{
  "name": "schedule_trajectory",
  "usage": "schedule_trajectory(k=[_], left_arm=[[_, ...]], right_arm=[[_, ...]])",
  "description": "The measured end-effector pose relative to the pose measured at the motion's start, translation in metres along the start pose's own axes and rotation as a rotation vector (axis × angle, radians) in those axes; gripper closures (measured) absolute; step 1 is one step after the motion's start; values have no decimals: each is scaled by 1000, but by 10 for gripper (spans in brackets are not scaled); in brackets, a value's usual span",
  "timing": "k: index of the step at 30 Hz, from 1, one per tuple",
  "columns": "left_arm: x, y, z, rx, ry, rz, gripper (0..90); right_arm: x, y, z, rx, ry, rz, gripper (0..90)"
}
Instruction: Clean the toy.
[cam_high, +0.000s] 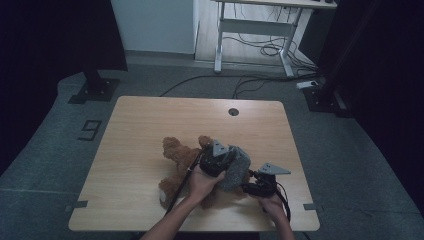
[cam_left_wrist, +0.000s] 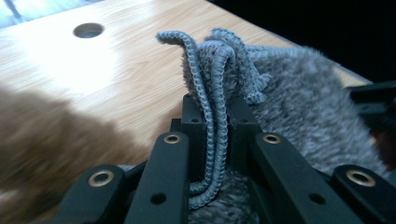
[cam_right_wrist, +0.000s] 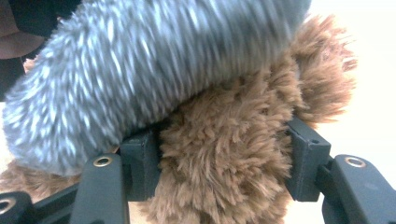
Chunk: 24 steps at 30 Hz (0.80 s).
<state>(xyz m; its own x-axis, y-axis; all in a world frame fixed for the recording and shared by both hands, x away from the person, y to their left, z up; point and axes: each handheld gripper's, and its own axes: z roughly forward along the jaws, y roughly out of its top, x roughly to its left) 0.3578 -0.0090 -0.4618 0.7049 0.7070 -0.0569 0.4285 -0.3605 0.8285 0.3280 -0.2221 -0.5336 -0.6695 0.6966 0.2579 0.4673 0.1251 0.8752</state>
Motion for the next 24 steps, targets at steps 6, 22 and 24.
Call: schedule_trajectory(k=[6, 22, 24], left_arm=[[14, -16, -15, 2, 36, 2, 805], [3, -73, -40, 16, -21, 76, 808], [2, -76, -37, 35, -51, 77, 809]], right_arm=[[-1, -1, 0, -4, 2, 14, 392], [-3, -1, 1, -11, -2, 52, 389], [-3, -1, 1, -10, -1, 57, 389]])
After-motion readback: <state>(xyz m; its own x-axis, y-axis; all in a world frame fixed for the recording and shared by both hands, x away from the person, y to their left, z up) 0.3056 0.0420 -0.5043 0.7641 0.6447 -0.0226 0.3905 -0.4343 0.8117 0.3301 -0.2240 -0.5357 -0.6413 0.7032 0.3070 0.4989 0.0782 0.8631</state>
